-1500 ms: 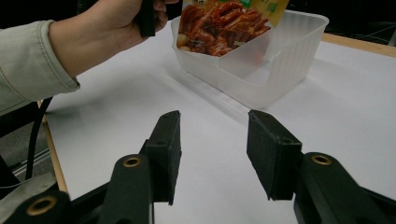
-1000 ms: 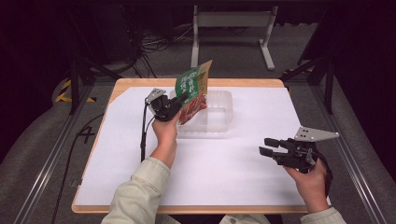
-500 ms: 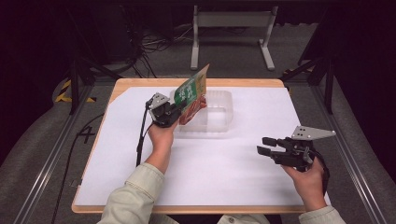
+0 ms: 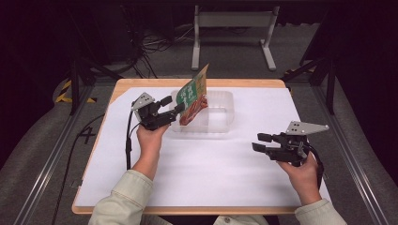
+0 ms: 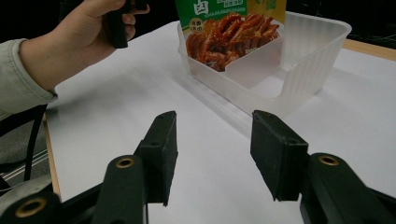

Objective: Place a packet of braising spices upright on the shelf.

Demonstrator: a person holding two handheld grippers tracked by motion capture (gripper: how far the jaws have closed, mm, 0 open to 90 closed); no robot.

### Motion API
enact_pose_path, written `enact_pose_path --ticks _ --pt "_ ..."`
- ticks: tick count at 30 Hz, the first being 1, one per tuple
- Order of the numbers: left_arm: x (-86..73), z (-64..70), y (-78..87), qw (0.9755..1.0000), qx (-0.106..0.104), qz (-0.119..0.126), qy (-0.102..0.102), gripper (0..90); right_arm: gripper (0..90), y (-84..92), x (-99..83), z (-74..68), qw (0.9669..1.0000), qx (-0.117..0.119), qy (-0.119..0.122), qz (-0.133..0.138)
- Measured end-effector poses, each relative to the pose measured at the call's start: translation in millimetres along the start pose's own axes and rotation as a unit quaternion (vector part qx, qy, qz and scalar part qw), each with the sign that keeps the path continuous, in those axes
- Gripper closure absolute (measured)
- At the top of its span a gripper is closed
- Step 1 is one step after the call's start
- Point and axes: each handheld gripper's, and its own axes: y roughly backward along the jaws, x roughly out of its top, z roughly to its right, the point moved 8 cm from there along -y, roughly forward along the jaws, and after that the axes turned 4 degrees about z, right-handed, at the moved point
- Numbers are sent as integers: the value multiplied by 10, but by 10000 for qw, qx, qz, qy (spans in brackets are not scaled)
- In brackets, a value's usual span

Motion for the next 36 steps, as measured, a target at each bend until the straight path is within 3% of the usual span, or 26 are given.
enact_pose_path --ticks 4,7,8,9,10,12,14,18,20,23,28,32,34,36 --pt "63 55 126 9997 19 23 -245 272 497 -13 29 13 10000 0 46 35" --pt "91 115 269 9982 68 -75 -598 250 460 -30 55 40 9999 19 86 68" --pt "86 133 316 9967 99 -159 -794 244 449 -33 56 48 9999 12 100 55" --pt "66 153 375 9937 182 -262 -1075 241 441 -34 56 55 9999 4 113 42" --pt "17 179 463 9886 287 -411 -1419 237 435 -33 54 64 9999 17 151 42" --pt "-40 215 568 9836 311 -500 -1707 229 418 -32 42 72 9998 -4 194 -1" --pt "-77 246 661 9815 275 -512 -1825 228 410 -29 26 91 9996 -83 281 -50" --pt "-127 317 817 9840 30 -544 -1694 233 406 -5 4 132 9993 -230 278 -74" --pt "-168 336 945 9839 -15 -608 -1680 232 383 27 -20 184 9989 -375 256 -104" --pt "-207 324 1050 9865 -92 -621 -1511 215 352 64 -40 225 9983 -439 380 -49" --pt "-326 273 1198 9873 -109 -895 -1304 226 260 103 -104 287 9985 -381 399 -14" --pt "-377 239 1254 9867 -147 -1011 -1265 211 213 133 -137 323 9984 -408 392 47" --pt "-423 201 1291 9887 -331 -1091 -973 194 126 160 -159 356 9983 -385 384 218" --pt "-461 157 1313 9901 -342 -1086 -825 185 94 173 -182 375 9983 -365 372 276"
